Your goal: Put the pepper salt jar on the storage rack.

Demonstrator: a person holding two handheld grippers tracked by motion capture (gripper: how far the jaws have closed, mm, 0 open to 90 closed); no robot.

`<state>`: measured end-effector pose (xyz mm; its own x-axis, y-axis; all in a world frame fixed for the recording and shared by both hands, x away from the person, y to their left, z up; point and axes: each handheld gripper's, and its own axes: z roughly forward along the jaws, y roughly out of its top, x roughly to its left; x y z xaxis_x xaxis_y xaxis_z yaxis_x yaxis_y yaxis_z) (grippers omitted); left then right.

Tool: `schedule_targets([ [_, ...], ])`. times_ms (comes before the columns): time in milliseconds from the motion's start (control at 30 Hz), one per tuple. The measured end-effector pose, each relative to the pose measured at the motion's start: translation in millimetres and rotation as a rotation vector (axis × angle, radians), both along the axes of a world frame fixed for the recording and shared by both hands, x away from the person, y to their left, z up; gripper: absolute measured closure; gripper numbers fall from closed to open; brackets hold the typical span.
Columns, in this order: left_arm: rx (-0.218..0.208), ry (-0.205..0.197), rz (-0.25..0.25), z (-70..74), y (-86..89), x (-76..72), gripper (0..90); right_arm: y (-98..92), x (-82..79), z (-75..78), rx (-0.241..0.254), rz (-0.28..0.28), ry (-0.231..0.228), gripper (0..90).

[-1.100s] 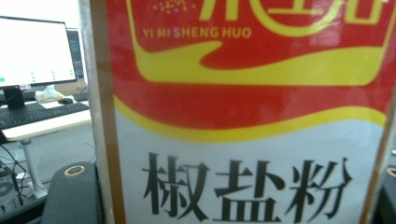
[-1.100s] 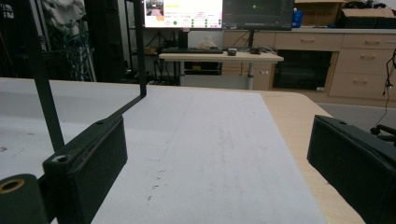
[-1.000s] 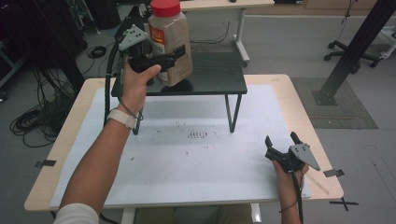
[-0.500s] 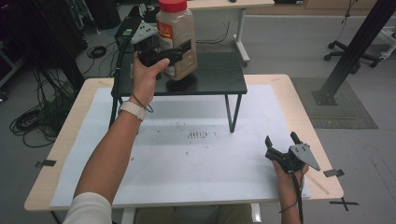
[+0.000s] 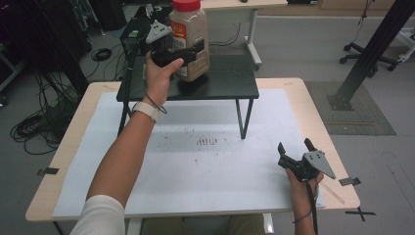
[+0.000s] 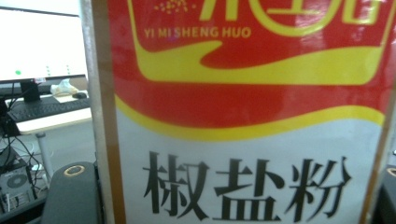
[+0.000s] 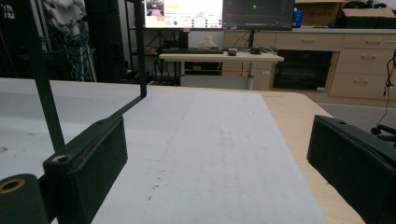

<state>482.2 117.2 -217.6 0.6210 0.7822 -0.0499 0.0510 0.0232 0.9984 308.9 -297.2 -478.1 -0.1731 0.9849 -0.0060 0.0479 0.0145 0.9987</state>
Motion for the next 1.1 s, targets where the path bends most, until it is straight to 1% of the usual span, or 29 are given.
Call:
schedule_targets([
  [233, 0.025, -0.003, 0.032, -6.1, -3.7, 4.6, 24.7, -0.1, -0.1, -0.1, 0.001, 0.0, -0.002, 4.9],
  [333, 0.034, -0.001, 0.032, -8.9, -6.1, 5.5, 24.7, -0.2, -0.1, -0.1, 0.001, 0.0, -0.003, 4.9],
  [433, 0.04, -0.009, 0.037, -10.4, -7.9, 5.4, 24.6, -0.2, -0.2, -0.1, 0.001, 0.0, -0.004, 5.0],
  [500, 0.037, -0.01, 0.043, -10.9, -8.6, 5.4, 24.6, -0.2, -0.2, -0.1, 0.001, 0.0, -0.004, 5.0],
  [633, 0.033, -0.025, 0.056, -14.2, -9.6, 2.8, 24.3, -0.2, -0.3, -0.2, 0.001, -0.001, -0.005, 4.9],
  [833, 0.028, -0.036, 0.063, -15.7, -9.9, 0.2, 24.1, -0.1, -0.4, -0.2, 0.002, -0.001, -0.005, 4.9],
  [1100, 0.029, -0.034, 0.071, -15.5, -10.7, 0.0, 23.2, -0.1, -0.5, -0.2, 0.001, -0.001, -0.004, 4.9],
])
